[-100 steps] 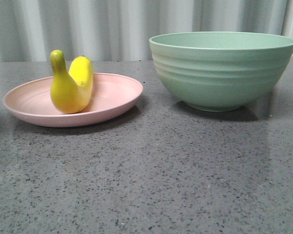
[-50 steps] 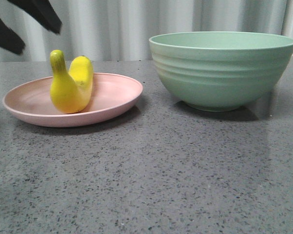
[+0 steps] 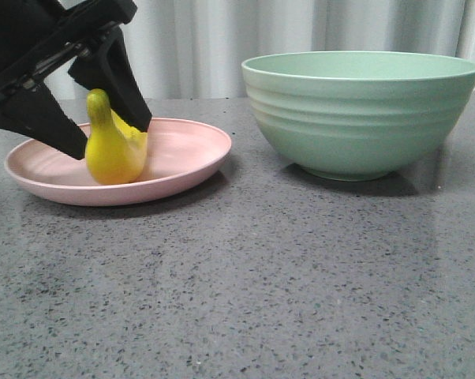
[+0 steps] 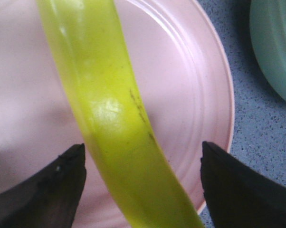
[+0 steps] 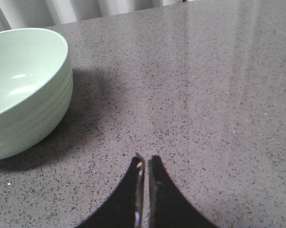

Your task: Transfer banana from pink plate to green bowl

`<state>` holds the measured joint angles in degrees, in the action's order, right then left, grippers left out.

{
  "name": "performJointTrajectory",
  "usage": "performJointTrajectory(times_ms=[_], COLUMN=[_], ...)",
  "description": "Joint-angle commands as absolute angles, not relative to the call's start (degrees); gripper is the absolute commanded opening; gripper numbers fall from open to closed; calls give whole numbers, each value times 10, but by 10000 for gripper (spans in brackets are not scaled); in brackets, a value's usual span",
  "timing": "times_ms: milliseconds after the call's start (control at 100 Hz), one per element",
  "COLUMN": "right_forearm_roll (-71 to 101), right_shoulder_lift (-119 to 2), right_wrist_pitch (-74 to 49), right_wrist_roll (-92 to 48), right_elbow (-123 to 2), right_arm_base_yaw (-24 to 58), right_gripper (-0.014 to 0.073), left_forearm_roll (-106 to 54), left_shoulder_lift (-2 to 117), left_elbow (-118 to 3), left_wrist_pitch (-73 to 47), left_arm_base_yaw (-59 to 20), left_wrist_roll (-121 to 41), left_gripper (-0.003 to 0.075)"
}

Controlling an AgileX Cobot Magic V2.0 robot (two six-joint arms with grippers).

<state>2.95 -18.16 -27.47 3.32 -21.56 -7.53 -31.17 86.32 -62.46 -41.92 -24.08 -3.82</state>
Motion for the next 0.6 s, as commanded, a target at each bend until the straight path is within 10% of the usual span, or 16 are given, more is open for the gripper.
performJointTrajectory(times_ms=[0, 420, 590], right_forearm_roll=[23, 23, 23], right_shoulder_lift=[-192, -192, -192], right_wrist_pitch=[-229, -229, -229], right_wrist_roll=[30, 30, 30], right_elbow=[-230, -230, -230], right_arm_base_yaw=[-76, -76, -76], right_gripper=[-73, -73, -73], left_forearm_roll=[-329, -328, -328], left_shoulder_lift=[849, 879, 879], left_elbow=[-644, -644, -644], left_wrist_pitch=[-401, -401, -395], left_arm_base_yaw=[-245, -245, -245], left_wrist_roll=[-31, -27, -27], left_gripper=[464, 456, 343])
